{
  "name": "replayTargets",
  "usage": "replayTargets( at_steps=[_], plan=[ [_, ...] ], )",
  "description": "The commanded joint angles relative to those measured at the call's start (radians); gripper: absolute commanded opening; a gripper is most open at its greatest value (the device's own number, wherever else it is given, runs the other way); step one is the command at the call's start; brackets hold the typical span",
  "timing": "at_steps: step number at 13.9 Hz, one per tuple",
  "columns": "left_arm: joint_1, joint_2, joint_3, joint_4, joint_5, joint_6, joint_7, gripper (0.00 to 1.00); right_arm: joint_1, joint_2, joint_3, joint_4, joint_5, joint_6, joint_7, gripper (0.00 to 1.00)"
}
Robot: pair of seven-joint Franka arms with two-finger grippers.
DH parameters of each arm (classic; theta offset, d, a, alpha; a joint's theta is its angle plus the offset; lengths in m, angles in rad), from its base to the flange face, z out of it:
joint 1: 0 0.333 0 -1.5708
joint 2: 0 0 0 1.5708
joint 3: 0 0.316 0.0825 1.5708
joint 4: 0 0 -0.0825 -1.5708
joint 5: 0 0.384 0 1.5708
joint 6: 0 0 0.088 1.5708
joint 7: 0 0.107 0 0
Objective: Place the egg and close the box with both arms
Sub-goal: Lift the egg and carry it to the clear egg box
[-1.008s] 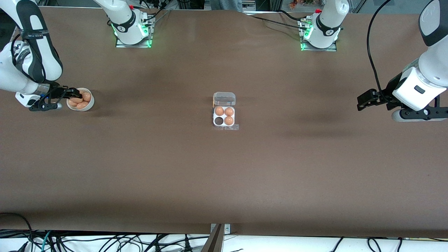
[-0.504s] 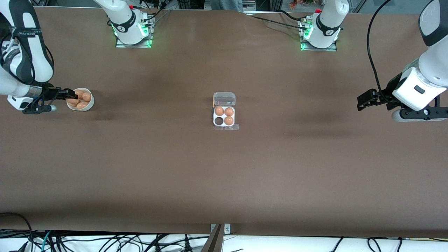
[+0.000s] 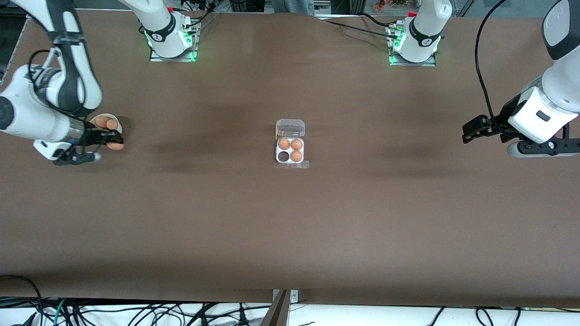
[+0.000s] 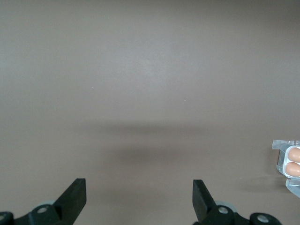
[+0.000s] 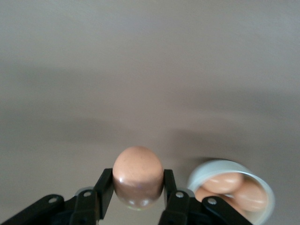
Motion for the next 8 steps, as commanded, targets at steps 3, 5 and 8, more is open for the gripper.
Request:
replayTargets(
  at_steps=[3,5,8],
  plan=[
    [0.000,0.012,0.003,0.030,-0.008,-0.015,0.019,1.00,0.277,0.047,-0.010,0.086,0.010,-0.011,0.366,0.40],
    [0.000,0.012,0.003,0.030,-0.006,-0.015,0.017,1.00,0.370,0.084,-0.010,0.127,0.037,-0.009,0.475,0.40],
    [-0.002,0.012,0.003,0.030,-0.008,-0.015,0.017,1.00,0.501,0.184,-0.009,0.239,0.171,-0.014,0.560,0.40]
  ],
)
